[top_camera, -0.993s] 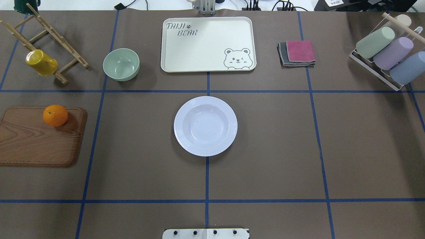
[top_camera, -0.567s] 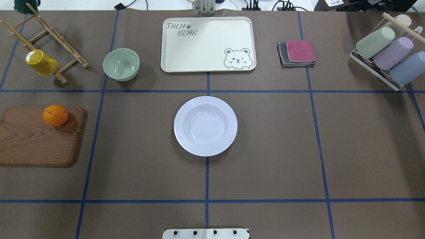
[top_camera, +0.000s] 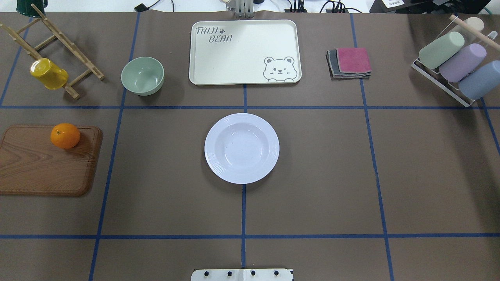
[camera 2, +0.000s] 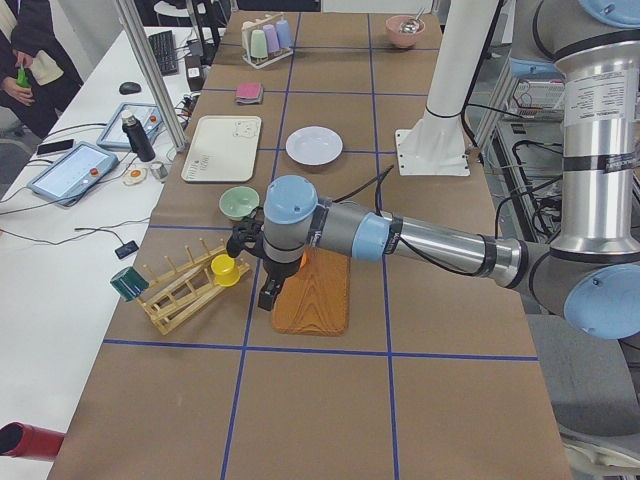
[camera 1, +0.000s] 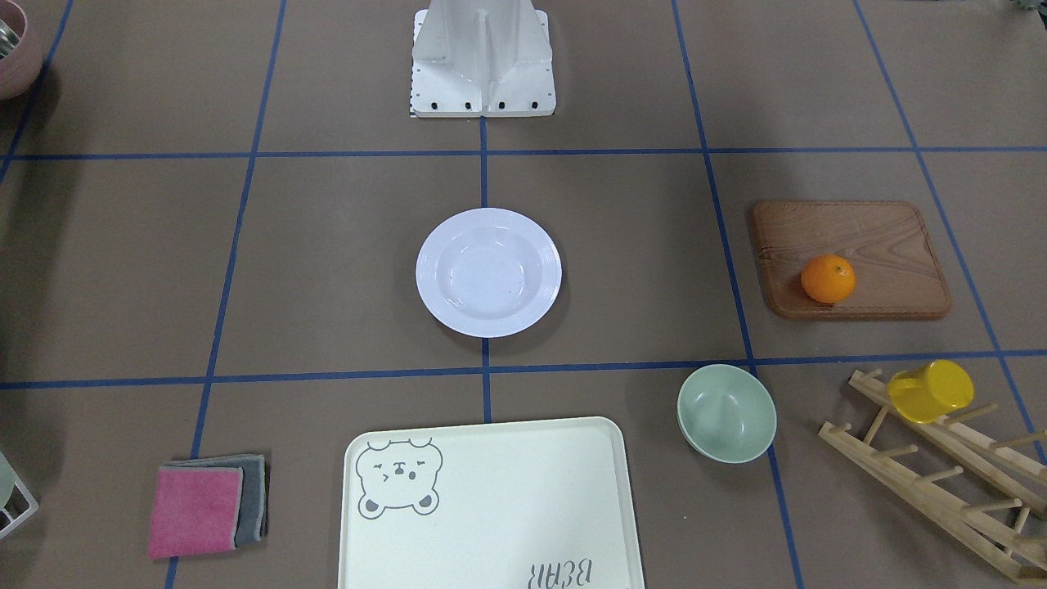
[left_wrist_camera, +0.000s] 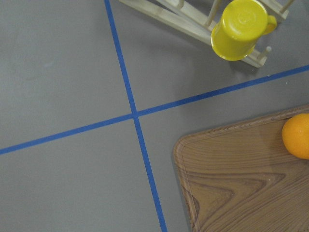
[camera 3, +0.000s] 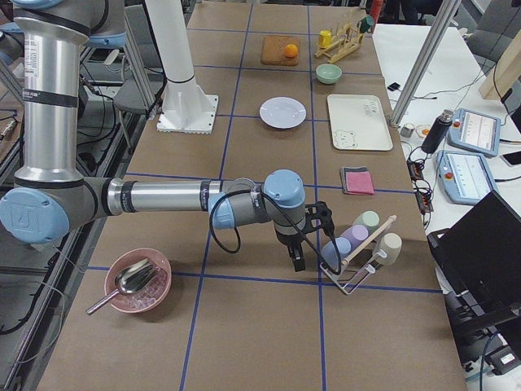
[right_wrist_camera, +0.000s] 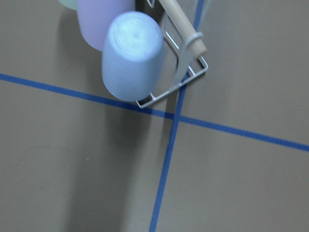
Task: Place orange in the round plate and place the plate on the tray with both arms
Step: 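Move the left gripper toward the orange on the wooden board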
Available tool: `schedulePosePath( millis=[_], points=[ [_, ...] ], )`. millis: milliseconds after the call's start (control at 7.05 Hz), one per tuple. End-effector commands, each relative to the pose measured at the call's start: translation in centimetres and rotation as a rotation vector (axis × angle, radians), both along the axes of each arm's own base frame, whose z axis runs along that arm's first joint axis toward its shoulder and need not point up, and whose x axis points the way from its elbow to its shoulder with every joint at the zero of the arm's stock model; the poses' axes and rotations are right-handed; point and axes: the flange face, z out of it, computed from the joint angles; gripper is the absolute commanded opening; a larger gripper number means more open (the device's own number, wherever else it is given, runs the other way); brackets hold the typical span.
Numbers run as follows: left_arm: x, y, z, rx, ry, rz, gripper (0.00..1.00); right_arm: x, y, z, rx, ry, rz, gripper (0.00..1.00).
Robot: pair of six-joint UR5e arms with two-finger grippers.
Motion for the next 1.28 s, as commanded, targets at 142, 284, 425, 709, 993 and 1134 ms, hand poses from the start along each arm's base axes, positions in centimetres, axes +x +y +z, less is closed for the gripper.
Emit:
schedulePosePath(
  millis=[142,284,425,709,993,1134],
  points=[
    [8.1,-1.6,-3.1,-0.094,0.088,-0.067,0.99,-1.7,-0.3,-0.6,0.030,-0.033,-0.041,1.00],
    [12.3,-1.4,-4.1,-0.142,0.134,-0.096,0.99,-1.7,-0.2,-0.6,0.029,-0.033,-0.040,1.00],
    [14.9,-1.2,-4.7,-0.162,0.143,-0.135,0.99,-1.7,-0.1,-0.3,0.024,-0.032,-0.040,1.00],
    [19.1,-1.3,-5.6,-0.179,0.126,-0.127,0.99,-1.7,0.0,0.1,0.016,-0.026,-0.039,1.00],
    [21.0,-0.8,-6.0,-0.211,0.133,-0.121,0.99,-1.7,0.5,0.5,0.007,-0.027,-0.039,1.00],
    [23.1,-0.5,-5.9,-0.212,0.104,-0.134,0.98,-1.6,0.4,0.5,0.007,-0.023,-0.038,1.00]
  ],
)
